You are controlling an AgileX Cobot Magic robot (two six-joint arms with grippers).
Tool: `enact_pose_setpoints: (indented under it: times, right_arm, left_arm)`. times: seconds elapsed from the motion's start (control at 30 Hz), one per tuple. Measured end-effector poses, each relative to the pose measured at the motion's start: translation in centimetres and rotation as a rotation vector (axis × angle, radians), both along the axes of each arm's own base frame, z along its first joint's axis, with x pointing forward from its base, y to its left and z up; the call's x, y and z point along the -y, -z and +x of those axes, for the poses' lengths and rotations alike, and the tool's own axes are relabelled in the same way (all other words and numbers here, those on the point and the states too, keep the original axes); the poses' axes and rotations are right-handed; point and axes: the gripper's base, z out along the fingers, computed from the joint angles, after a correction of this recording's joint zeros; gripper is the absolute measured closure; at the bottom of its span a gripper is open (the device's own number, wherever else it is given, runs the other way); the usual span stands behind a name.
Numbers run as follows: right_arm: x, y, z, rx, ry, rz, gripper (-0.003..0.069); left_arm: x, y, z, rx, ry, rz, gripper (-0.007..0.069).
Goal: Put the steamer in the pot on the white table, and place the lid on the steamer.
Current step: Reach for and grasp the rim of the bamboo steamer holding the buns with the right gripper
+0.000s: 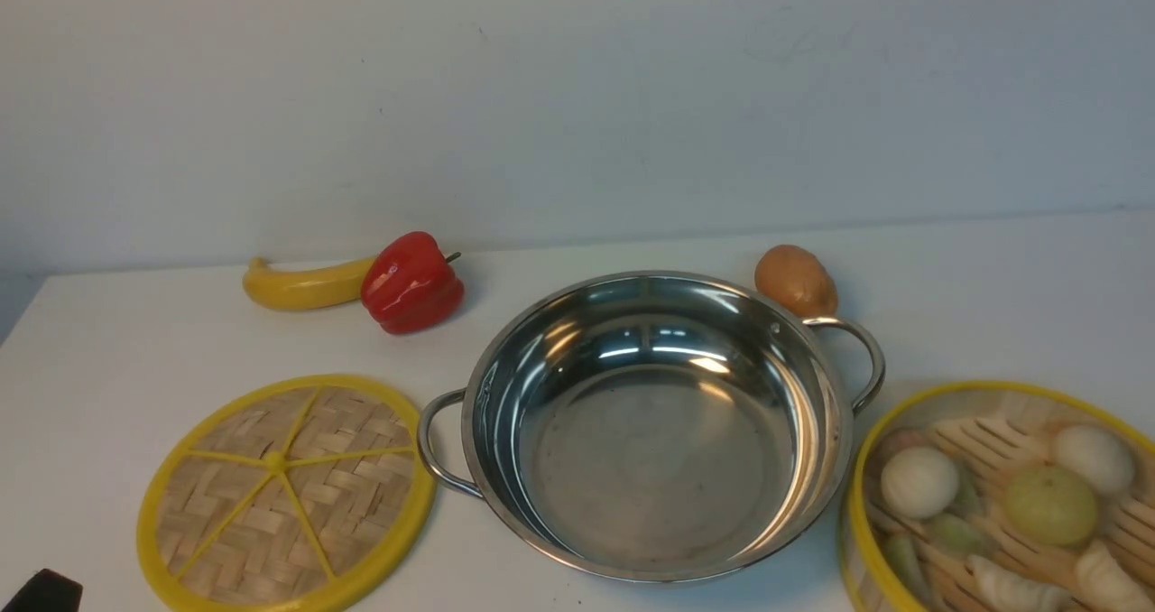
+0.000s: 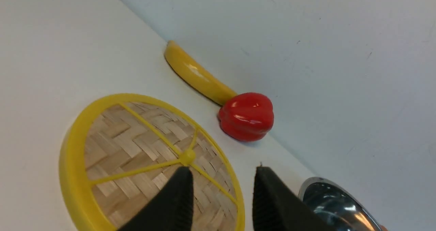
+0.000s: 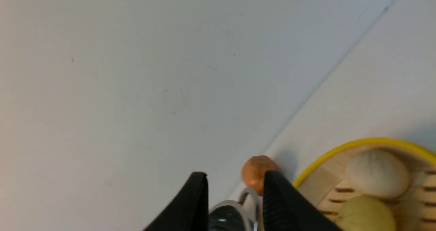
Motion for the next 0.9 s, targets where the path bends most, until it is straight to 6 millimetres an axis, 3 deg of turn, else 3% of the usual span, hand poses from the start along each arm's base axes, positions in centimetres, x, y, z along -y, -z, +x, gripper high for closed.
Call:
enact_pose_setpoints:
  times: [0.23,0.33,0.43,0.57,0.6,0.63,0.73,0.77,0.8,0.87,0.9]
  right_arm:
    - [0.5,-0.8,0.0,0.093,0.049,0.103,0.0416]
    - [1.2,-1.8,-0.2,0.210,0.124,0.133,0.0416]
    - [2.1,-4.7,-1.1,0.407,0.219,0.081,0.0416]
    - [1.4,-12.6,-3.9,0.660,0.281,-0.328,0.0416]
    - [1.2,-12.9,-3.9,0.647,0.273,-0.371,0.0416]
    - [0.8,-15.0,-4.2,0.615,0.250,-0.484,0.0416]
    - [0.3,-17.6,-2.6,0.311,0.142,-0.682,0.0416]
    - [0.3,-17.3,-2.3,0.272,0.130,-0.691,0.0416]
    - [0.4,-17.7,-1.0,0.099,0.076,-0.734,0.0416]
    - [0.8,-16.8,1.2,-0.239,-0.022,-0.787,0.0416]
    - [0.9,-16.9,1.4,-0.261,-0.027,-0.792,0.0416]
  left_arm:
    - [-0.5,-0.9,0.0,0.100,-0.050,0.006,0.0383]
    - [-0.8,-1.5,-0.1,0.166,-0.083,0.007,0.0383]
    - [-1.0,-3.9,-0.3,0.281,-0.113,0.092,0.0383]
    - [-0.4,-10.2,-0.6,0.314,-0.079,0.411,0.0383]
    - [-0.4,-10.6,-0.7,0.325,-0.082,0.414,0.0383]
    - [-0.3,-12.0,-0.1,0.225,-0.052,0.496,0.0383]
    - [-0.7,-13.1,1.7,-0.101,0.025,0.568,0.0383]
    - [-0.7,-13.3,1.9,-0.104,0.024,0.574,0.0383]
    - [-1.1,-13.1,2.9,-0.300,0.066,0.574,0.0383]
    - [-1.5,-12.8,4.4,-0.522,0.116,0.564,0.0383]
    - [-1.6,-12.5,4.7,-0.567,0.129,0.561,0.0383]
